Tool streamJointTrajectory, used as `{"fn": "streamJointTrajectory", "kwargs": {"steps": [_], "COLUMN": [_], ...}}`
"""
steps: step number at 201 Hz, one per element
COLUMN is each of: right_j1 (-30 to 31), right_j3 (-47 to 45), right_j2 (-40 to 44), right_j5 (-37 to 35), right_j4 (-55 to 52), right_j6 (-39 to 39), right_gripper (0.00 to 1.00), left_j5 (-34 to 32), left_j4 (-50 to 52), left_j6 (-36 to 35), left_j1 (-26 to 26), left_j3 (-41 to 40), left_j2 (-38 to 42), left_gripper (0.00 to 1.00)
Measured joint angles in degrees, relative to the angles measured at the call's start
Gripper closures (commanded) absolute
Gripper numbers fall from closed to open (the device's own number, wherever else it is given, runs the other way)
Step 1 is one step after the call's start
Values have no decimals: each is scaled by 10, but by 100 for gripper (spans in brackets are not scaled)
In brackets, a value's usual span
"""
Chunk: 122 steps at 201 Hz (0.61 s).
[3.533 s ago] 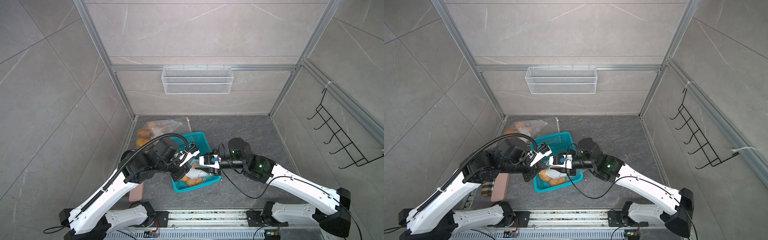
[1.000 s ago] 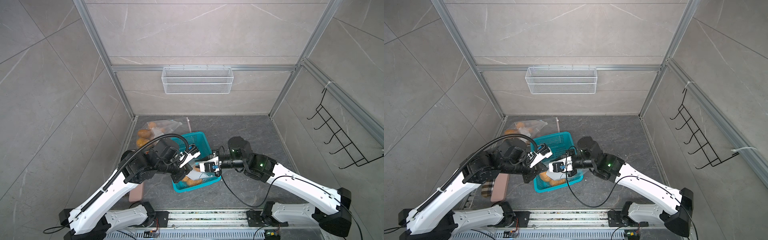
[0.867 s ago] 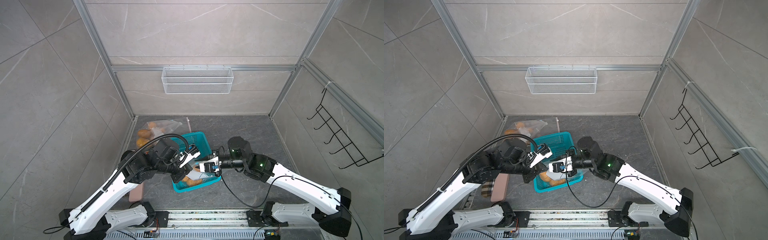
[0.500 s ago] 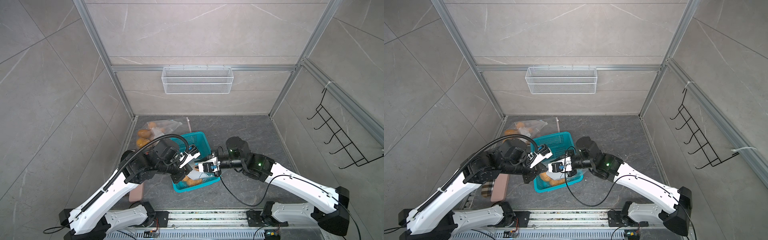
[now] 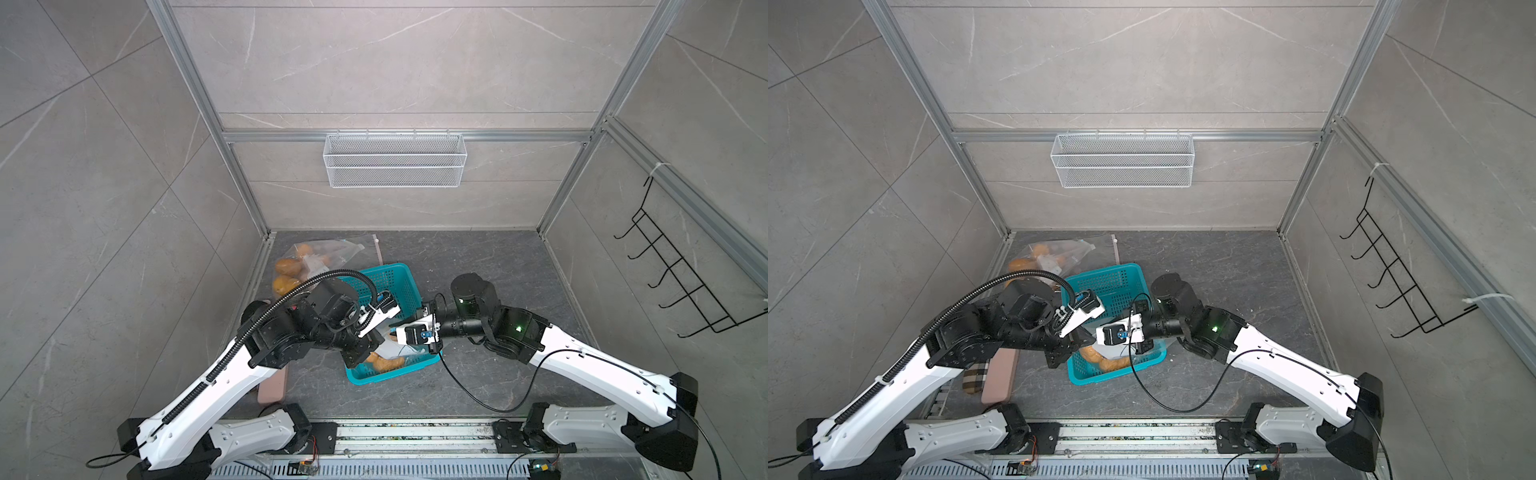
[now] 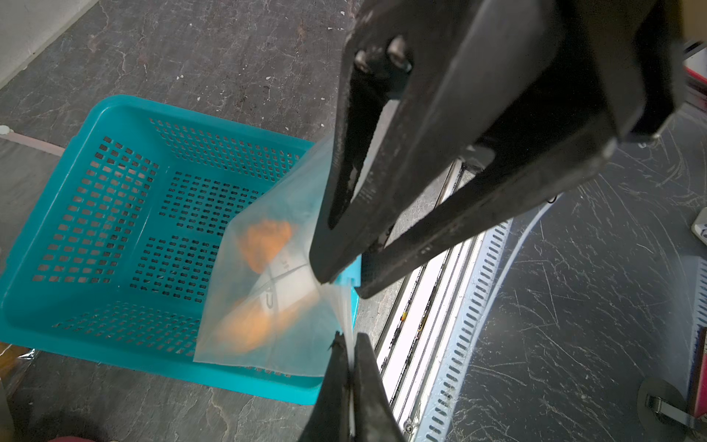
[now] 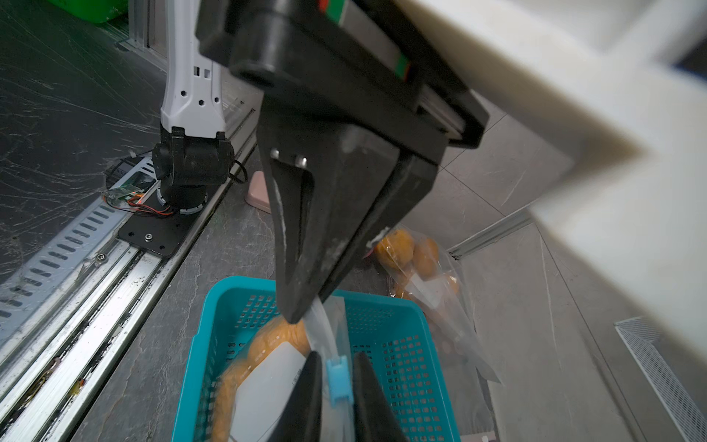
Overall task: Put the potatoes into a zipper bag and zip it
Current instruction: Zip the zipper on the zipper food storage bag.
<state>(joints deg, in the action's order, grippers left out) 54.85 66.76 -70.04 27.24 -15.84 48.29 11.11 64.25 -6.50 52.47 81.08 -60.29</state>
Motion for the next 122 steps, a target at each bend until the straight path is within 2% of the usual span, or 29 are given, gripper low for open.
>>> {"fn": "streamJointTrajectory", "kwargs": {"steps": [54,122], "right_j1": [0,3], "right_j3": [0,40], "right_j2": [0,-4], "right_j5": [6,6], "right_j4": [0,16], "right_j6": [0,-56], "right_gripper": [91,92], "left_j5": [-7,-88], "left_j4": [-1,-48], "left_j6": [0,-6], "left_j1": [0,3], "left_j3": [-1,6], "left_j2": [6,56], "left_gripper": [100,100]}}
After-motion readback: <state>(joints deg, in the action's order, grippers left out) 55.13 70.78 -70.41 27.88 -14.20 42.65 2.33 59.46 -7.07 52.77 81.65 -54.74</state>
